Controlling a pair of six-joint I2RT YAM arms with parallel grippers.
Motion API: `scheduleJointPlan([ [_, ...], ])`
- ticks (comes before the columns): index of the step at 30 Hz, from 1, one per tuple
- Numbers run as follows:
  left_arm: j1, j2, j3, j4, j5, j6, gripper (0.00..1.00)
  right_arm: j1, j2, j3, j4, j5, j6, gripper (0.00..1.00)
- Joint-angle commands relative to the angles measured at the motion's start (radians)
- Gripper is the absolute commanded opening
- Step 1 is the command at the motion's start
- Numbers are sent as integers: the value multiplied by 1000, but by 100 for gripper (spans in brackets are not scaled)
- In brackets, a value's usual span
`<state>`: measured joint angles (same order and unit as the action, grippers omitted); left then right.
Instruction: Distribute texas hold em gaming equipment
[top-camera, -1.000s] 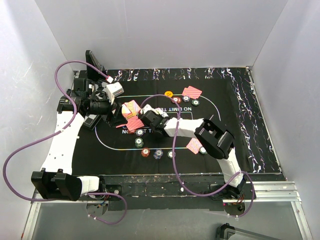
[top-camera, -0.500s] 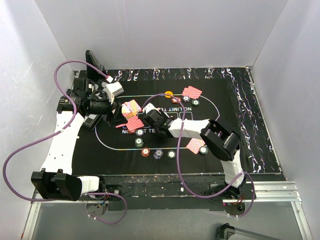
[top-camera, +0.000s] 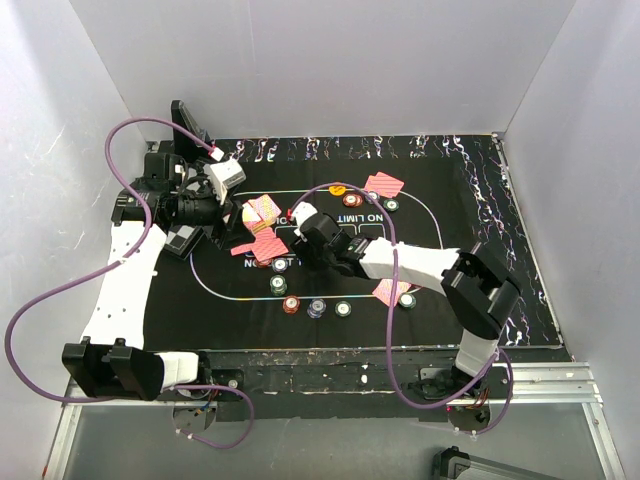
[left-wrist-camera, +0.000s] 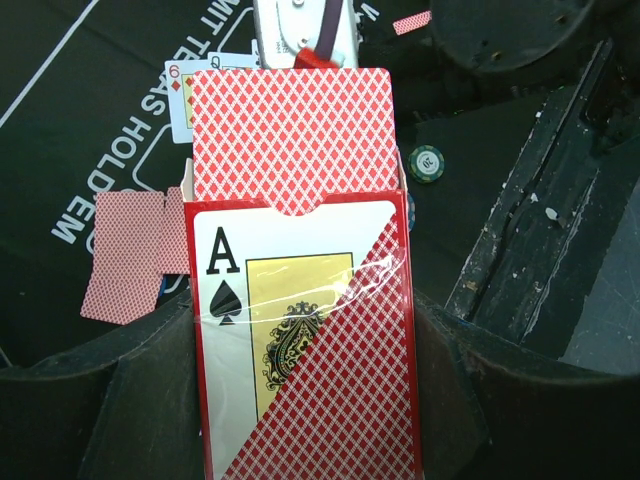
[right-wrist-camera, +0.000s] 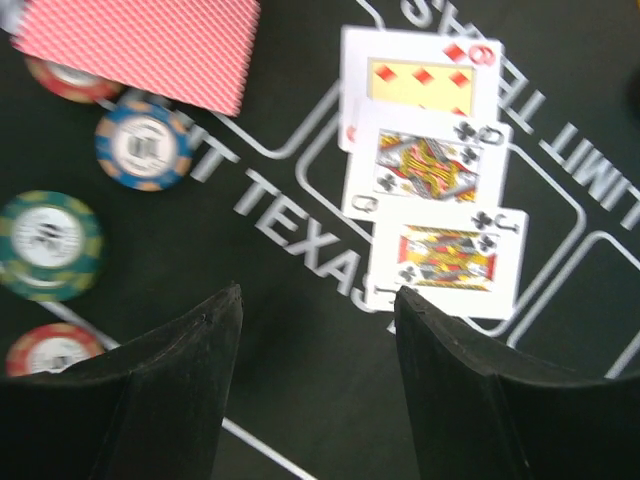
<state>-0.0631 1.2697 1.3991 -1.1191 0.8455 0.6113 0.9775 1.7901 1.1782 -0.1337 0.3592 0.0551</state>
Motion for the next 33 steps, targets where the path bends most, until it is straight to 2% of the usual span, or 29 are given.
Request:
scheduleJointPlan([
  [1, 17, -9, 43, 41, 27, -12, 0, -5, -37, 46, 46, -213, 96, 70],
  [5, 37, -4, 57, 24, 23, 10, 0, -66, -21, 26, 89, -475, 231, 70],
  [8, 52, -3, 66, 12, 26, 22, 0, -150, -8, -29, 195, -656, 374, 70],
  [12, 62, 5, 72, -4, 35, 36, 0, -252, 57, -60, 337, -880, 622, 80],
  [15, 62, 7, 72, -2, 38, 39, 0, -293, 132, -23, 390, -971, 745, 84],
  [20, 62, 7, 74, -8, 38, 48, 0, -300, 222, 58, 396, -1023, 816, 87],
  [33, 62, 3, 75, -25, 32, 74, 0, -293, 391, 230, 347, -988, 877, 89],
])
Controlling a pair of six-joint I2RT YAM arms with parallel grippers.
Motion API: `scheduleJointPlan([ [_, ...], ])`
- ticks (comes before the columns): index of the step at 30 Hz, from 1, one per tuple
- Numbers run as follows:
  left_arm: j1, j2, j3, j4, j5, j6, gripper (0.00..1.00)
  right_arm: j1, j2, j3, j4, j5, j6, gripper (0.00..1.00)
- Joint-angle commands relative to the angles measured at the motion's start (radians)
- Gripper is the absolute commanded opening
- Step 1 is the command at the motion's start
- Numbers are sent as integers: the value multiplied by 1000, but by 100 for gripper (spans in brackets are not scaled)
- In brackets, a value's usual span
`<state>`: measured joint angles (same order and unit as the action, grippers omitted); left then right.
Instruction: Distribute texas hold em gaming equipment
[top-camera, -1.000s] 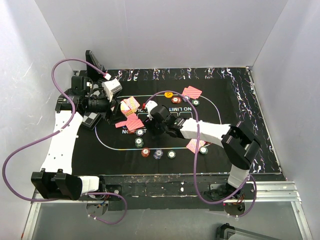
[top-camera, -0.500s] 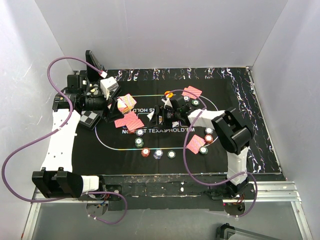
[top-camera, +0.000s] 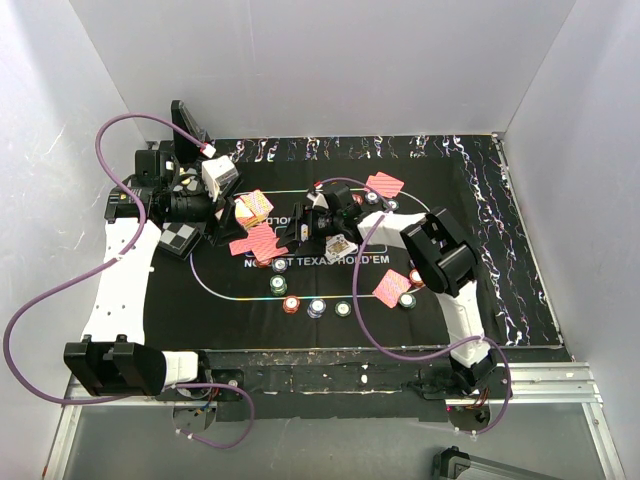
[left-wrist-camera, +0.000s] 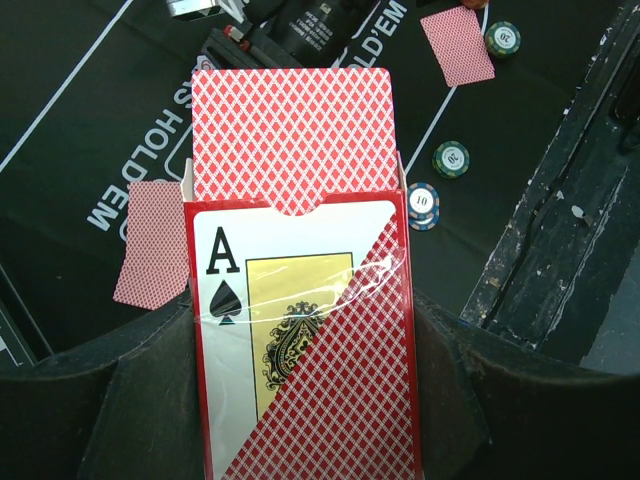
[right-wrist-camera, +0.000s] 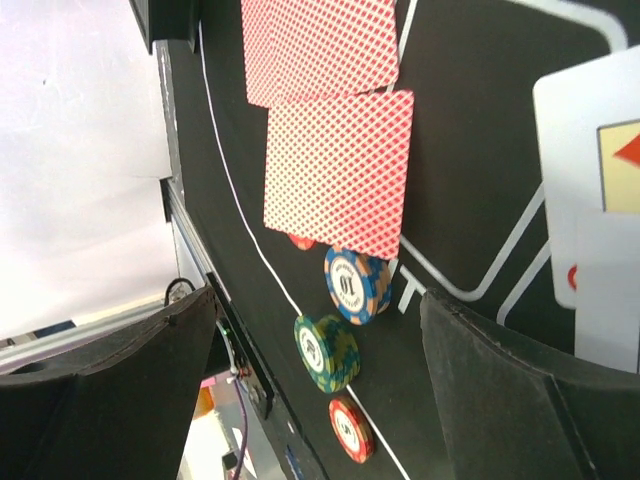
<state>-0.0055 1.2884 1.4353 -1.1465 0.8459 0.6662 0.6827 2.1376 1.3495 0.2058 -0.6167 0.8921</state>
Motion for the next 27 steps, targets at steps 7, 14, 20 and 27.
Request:
scheduleJointPlan([
  [7, 4, -15, 33, -6, 33, 39, 0, 2, 110, 117, -3, 2, 80, 88],
  [14, 4, -8, 31, -2, 41, 39, 0, 3, 159, 154, -2, 8, 126, 72],
  [20, 4, -8, 28, 4, 50, 38, 0, 6, 162, 145, -3, 14, 151, 52],
  [27, 4, -18, 11, 21, 58, 30, 0, 6, 169, 145, -31, 14, 185, 38],
])
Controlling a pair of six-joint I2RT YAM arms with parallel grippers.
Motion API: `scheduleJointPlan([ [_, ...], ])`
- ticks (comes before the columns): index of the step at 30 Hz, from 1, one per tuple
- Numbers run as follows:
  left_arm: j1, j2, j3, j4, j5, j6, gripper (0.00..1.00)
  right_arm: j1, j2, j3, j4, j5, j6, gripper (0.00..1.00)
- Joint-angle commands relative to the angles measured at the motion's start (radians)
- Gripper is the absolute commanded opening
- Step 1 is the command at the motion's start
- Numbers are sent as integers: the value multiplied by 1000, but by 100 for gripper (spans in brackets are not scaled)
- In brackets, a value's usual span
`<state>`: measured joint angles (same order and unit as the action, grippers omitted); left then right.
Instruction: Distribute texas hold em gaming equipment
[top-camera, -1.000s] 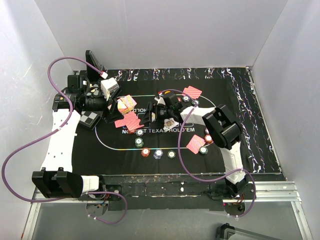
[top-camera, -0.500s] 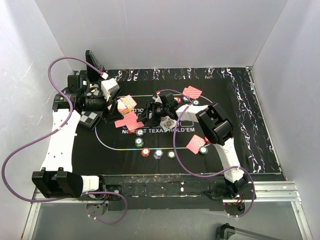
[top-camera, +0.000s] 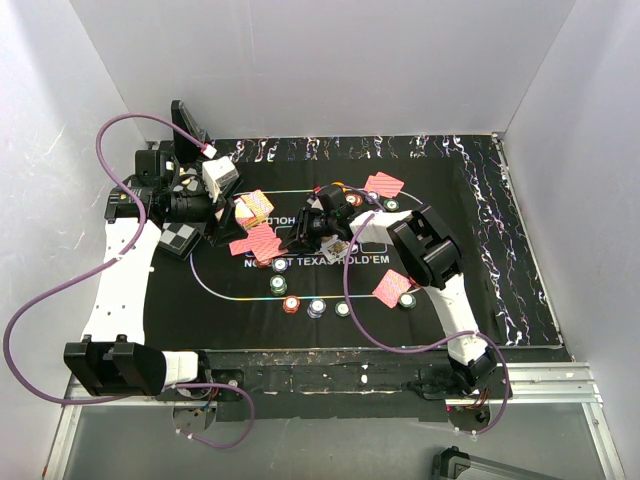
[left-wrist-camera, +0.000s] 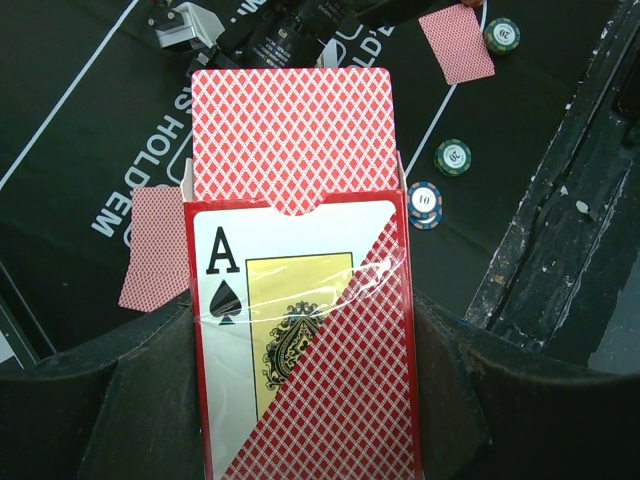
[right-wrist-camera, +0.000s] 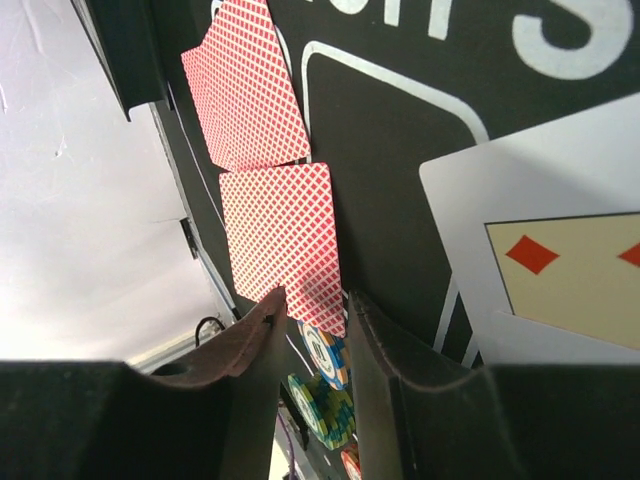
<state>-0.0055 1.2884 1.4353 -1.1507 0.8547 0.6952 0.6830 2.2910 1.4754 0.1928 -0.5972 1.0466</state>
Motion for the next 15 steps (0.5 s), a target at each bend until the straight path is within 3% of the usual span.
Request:
scheduleJointPlan([
  [1, 4, -23, 8, 26, 52, 0, 0, 6, 18, 19, -12, -9, 36, 37],
  [6, 4, -34, -1, 26, 46, 7, 0, 7, 27, 5, 59, -44, 102, 32],
  [15, 4, -44, -12, 23, 33, 21, 0, 4, 9, -27, 172, -84, 177, 10],
])
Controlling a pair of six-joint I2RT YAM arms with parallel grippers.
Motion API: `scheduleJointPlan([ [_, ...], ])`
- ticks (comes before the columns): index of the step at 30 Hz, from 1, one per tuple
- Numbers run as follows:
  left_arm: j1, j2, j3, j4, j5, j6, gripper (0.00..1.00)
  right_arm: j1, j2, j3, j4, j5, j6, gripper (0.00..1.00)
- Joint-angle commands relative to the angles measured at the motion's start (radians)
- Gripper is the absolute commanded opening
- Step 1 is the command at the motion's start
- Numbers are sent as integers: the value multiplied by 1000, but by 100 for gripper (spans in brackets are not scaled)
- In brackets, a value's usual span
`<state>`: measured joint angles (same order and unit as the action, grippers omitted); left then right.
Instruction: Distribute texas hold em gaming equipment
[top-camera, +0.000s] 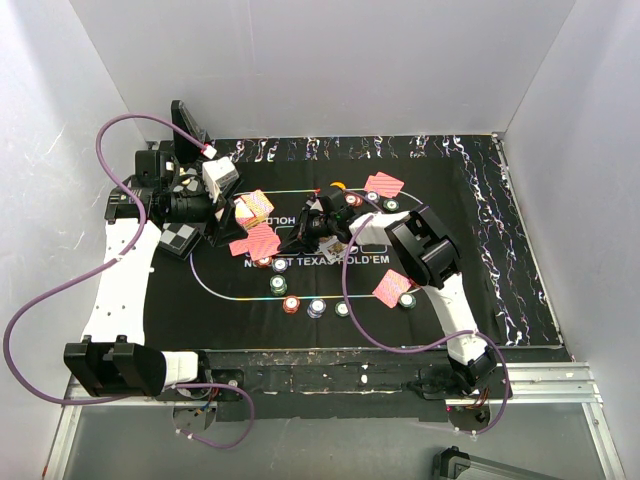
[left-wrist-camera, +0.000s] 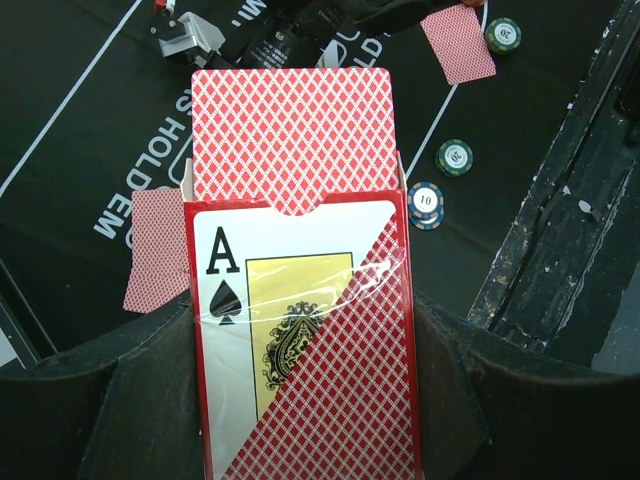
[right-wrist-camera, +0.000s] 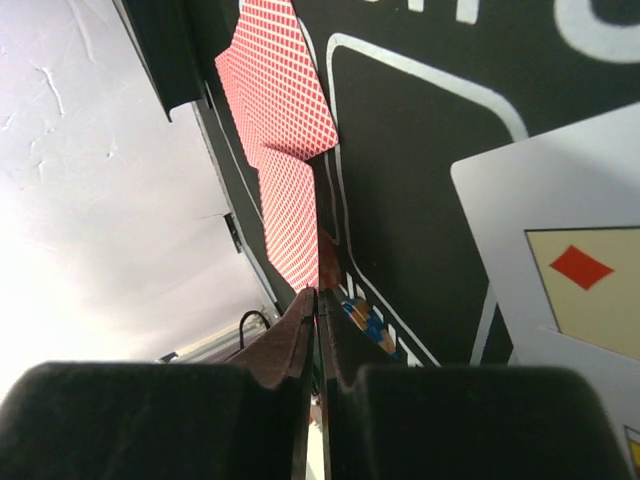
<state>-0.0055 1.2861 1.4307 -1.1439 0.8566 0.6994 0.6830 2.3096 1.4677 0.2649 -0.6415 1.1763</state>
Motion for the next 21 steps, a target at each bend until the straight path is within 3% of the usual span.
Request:
scheduleJointPlan([
  [1, 4, -42, -10, 18, 32, 20, 0, 3, -18, -26, 112, -43, 51, 8],
  [5, 4, -45, -18, 16, 19, 28, 0, -7, -61, -78, 213, -61, 83, 1],
  [14, 4, -41, 0, 21, 16, 18, 0, -40, -191, -207, 526, -257, 192, 1],
  [19, 4, -39, -3, 23, 21, 12, 0, -37, -277, -262, 458, -406, 100, 1],
  [21, 4, -36, 0, 24, 24, 8, 0, -36, -320, -274, 291, -452, -25, 1],
])
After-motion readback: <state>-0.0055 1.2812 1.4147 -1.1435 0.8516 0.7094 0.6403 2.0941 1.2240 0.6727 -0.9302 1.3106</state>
